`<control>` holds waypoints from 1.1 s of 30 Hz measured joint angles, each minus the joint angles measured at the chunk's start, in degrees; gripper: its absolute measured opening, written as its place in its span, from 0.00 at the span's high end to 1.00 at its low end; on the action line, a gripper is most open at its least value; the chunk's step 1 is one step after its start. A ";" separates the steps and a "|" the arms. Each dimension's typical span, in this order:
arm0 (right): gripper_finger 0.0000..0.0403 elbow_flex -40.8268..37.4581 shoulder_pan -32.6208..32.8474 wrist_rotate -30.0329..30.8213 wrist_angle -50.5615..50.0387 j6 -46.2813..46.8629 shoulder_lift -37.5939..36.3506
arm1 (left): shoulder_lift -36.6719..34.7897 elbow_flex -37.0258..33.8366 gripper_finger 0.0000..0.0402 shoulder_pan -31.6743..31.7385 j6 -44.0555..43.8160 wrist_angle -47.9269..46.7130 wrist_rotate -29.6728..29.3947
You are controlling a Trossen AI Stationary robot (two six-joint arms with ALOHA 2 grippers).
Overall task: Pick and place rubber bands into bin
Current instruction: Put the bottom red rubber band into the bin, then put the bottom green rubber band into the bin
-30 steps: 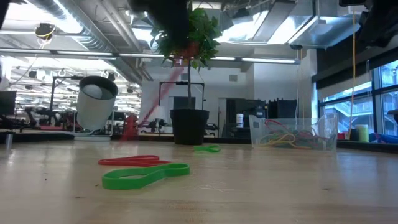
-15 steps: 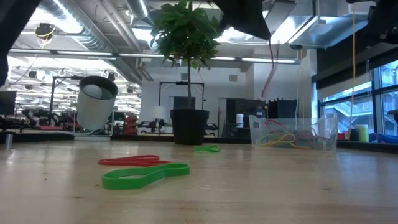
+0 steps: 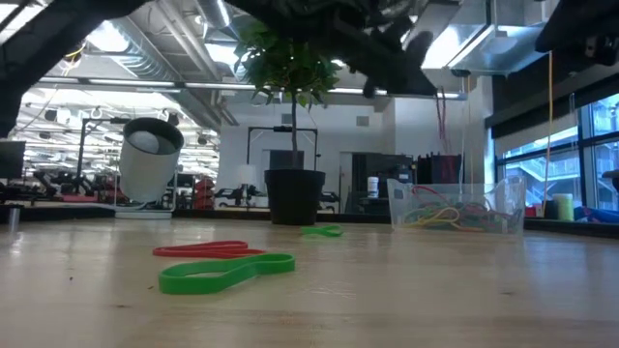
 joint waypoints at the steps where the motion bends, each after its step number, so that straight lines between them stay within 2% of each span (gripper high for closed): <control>1: 0.94 0.00 0.00 0.00 0.02 0.23 0.33 | 0.77 0.00 1.00 0.22 0.41 0.78 0.02; 7: 0.94 0.00 0.00 3.50 0.04 2.59 2.74 | 5.19 0.00 1.00 1.07 2.04 4.31 -1.26; 11: 0.94 0.00 0.00 4.46 0.21 3.19 3.85 | 6.90 0.00 0.97 1.47 3.95 3.12 2.37; 20: 0.94 0.00 0.00 7.11 0.92 3.16 4.05 | 8.07 -0.02 0.71 1.41 2.93 -7.50 3.70; 26: 0.94 0.00 0.00 7.32 0.82 2.21 4.04 | 5.52 1.04 0.62 1.07 -0.87 -10.05 3.93; 33: 0.94 0.00 0.00 7.32 0.81 -1.71 4.05 | -1.18 2.14 0.65 -1.32 -10.26 -18.77 1.21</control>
